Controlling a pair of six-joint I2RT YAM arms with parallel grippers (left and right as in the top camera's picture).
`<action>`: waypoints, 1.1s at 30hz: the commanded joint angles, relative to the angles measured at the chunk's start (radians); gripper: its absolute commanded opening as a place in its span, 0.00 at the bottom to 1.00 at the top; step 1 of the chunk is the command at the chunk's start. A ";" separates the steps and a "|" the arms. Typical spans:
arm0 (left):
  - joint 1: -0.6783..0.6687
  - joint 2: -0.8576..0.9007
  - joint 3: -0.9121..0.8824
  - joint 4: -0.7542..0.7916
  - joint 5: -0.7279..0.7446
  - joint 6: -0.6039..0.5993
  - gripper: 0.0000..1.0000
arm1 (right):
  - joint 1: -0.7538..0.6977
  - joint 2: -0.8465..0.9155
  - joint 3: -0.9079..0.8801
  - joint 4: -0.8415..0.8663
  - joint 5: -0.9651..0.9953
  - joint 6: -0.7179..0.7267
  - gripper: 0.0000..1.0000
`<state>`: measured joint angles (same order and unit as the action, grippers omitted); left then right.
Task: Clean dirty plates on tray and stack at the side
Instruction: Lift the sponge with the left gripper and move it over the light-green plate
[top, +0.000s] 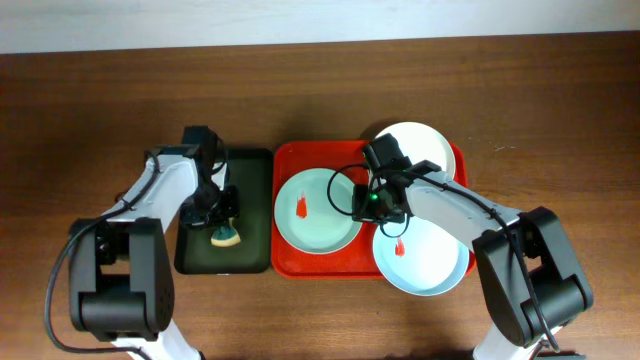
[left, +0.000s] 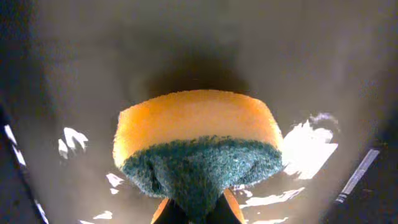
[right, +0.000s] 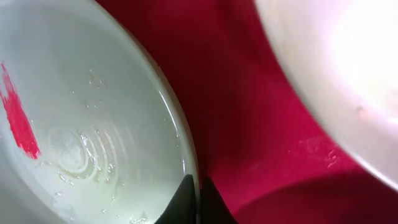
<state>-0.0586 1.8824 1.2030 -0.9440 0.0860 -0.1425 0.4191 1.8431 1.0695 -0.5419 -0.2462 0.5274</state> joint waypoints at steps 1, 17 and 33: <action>0.001 -0.114 0.074 -0.012 0.023 0.009 0.00 | 0.006 0.009 0.010 -0.004 -0.045 -0.029 0.04; -0.079 -0.170 0.073 -0.057 -0.024 0.009 0.00 | 0.004 -0.019 0.032 -0.012 0.011 -0.041 0.04; -0.090 -0.170 0.073 -0.045 -0.023 0.008 0.00 | 0.007 -0.053 0.046 -0.056 0.023 -0.040 0.19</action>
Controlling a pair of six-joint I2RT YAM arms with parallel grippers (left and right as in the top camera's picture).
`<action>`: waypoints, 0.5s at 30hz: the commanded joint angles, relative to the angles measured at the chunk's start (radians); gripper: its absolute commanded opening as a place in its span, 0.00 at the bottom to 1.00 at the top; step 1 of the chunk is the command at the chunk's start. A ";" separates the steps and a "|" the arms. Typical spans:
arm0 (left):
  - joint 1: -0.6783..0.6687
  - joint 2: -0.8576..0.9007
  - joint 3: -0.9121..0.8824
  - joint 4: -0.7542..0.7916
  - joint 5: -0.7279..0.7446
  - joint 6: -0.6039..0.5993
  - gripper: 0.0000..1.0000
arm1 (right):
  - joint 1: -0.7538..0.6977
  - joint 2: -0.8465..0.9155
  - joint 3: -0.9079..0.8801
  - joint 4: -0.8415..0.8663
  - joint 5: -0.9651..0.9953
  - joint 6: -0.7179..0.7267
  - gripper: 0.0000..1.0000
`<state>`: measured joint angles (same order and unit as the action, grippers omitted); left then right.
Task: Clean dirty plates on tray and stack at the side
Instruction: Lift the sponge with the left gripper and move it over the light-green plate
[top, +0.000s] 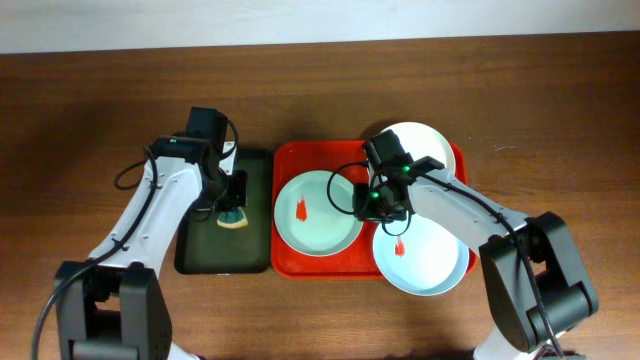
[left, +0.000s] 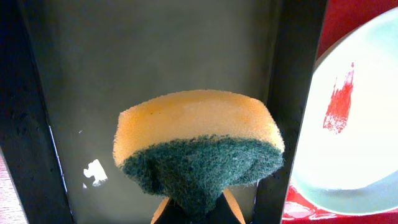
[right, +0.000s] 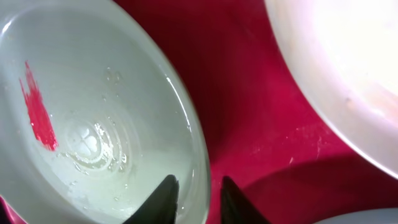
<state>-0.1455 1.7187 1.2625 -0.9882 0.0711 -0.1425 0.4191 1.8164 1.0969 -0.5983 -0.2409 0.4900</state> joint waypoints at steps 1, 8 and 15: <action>-0.003 -0.006 0.014 0.000 -0.008 0.008 0.00 | 0.007 -0.026 0.019 0.000 0.017 -0.003 0.17; -0.003 -0.006 0.014 0.007 -0.008 0.008 0.00 | 0.007 -0.024 0.018 0.001 0.017 -0.003 0.20; -0.003 -0.006 0.014 0.007 -0.008 0.008 0.00 | 0.007 0.000 0.001 0.031 0.017 -0.003 0.18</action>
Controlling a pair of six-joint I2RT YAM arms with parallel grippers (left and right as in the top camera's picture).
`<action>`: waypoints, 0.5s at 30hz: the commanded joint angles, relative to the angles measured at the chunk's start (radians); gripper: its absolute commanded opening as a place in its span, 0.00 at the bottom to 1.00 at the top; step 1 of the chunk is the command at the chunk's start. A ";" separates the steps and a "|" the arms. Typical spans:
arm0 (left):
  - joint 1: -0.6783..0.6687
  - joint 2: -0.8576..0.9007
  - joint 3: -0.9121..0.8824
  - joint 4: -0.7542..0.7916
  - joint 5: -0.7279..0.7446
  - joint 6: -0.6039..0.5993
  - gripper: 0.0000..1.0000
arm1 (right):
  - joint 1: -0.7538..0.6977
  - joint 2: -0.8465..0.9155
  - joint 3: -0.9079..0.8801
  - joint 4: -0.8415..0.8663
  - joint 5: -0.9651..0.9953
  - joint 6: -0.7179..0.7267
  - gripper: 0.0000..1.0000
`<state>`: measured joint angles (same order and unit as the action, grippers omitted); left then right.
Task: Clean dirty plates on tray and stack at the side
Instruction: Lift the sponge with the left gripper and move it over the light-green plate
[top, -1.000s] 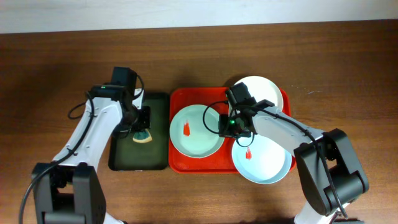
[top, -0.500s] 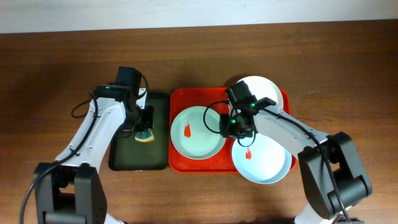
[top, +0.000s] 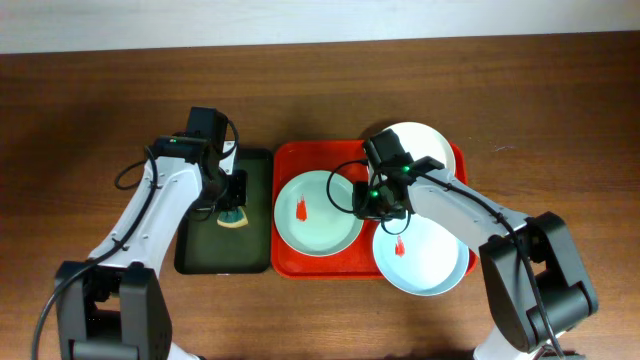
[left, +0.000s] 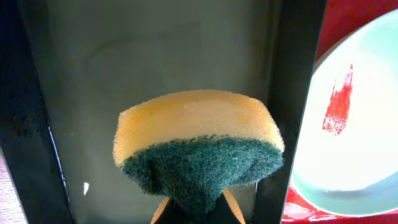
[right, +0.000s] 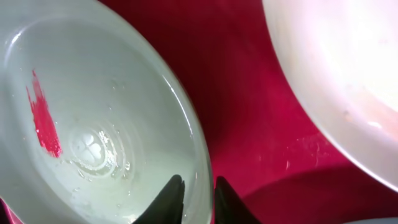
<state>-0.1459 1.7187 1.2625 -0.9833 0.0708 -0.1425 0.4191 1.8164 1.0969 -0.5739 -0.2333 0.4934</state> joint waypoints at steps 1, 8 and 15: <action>-0.002 -0.006 0.014 0.002 -0.007 0.008 0.00 | 0.007 0.006 0.001 0.006 0.009 -0.006 0.17; -0.002 -0.006 0.018 0.011 -0.005 0.000 0.00 | 0.007 0.023 0.001 0.021 -0.026 -0.006 0.04; -0.071 0.000 0.067 0.069 0.162 -0.053 0.00 | 0.006 0.023 0.001 0.031 -0.062 -0.006 0.04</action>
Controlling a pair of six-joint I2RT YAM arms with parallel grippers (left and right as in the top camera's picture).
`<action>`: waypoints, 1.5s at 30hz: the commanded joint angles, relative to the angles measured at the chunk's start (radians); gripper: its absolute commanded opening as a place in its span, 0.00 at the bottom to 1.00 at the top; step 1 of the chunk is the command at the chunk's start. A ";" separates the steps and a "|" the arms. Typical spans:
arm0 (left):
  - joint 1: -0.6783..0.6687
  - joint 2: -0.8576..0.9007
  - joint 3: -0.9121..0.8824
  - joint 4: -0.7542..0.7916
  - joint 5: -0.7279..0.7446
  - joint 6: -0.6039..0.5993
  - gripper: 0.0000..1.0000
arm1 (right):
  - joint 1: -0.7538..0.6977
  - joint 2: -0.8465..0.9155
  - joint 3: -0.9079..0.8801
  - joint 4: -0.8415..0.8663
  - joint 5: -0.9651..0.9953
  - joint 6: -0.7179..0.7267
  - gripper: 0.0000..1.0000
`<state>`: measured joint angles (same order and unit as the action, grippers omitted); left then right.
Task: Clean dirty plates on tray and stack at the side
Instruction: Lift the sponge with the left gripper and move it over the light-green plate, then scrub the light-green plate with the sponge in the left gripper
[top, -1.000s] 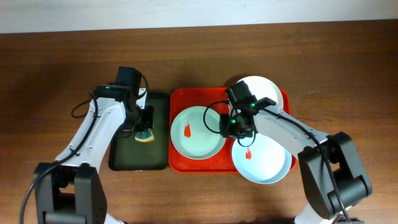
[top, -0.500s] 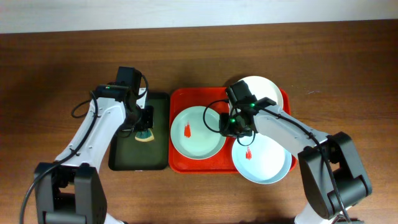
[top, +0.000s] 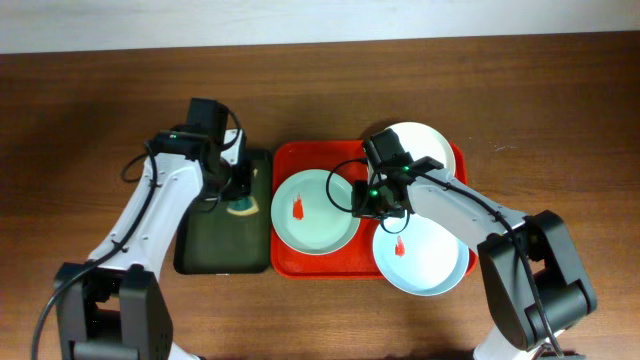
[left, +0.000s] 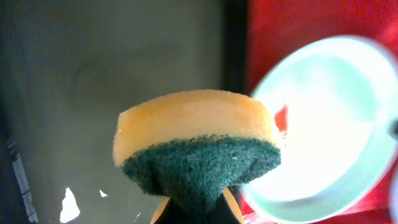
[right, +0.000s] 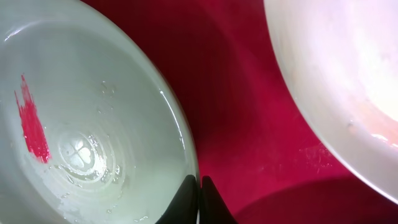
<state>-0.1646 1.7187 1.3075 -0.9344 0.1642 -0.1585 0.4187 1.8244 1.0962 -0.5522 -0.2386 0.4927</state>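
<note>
A pale green plate (top: 315, 210) with a red smear (right: 30, 127) lies at the left of the red tray (top: 290, 262). My right gripper (right: 198, 190) is shut on that plate's right rim (top: 366, 203). A yellow sponge with a green scouring face (left: 196, 143) is pinched in my left gripper (left: 195, 210). In the overhead view the left gripper (top: 238, 194) hangs over the right edge of the dark tray (top: 205, 255), just left of the green plate (left: 323, 137). A second smeared plate (top: 425, 258) sits at the red tray's front right.
A white plate (top: 418, 148) lies at the back right of the red tray, also showing in the right wrist view (right: 348, 74). The dark tray holds a wet film with bright glints (left: 65, 205). Brown table (top: 80, 110) surrounds both trays.
My right gripper, open astride the green plate's rim, is now shut on it. My left gripper has moved right with the sponge, from over the dark tray's middle to its right edge.
First the sponge was low in the dark tray in my left gripper, and my right gripper was shut at the green plate's rim. Then the sponge hung higher and the right jaws stood open around the rim. Now they are shut, and the sponge is beside the plate.
</note>
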 joint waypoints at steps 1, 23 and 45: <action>-0.097 0.010 0.022 0.043 0.068 -0.059 0.00 | 0.006 0.015 0.002 0.007 -0.053 -0.005 0.04; -0.222 0.271 0.022 0.172 0.068 -0.194 0.00 | 0.007 0.014 0.037 -0.051 0.034 -0.005 0.04; -0.215 0.198 0.149 0.080 0.074 -0.129 0.00 | 0.008 0.015 0.034 -0.050 0.006 -0.006 0.04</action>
<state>-0.3809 1.9423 1.4460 -0.8379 0.3431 -0.3061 0.4187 1.8252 1.1133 -0.6060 -0.1967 0.4927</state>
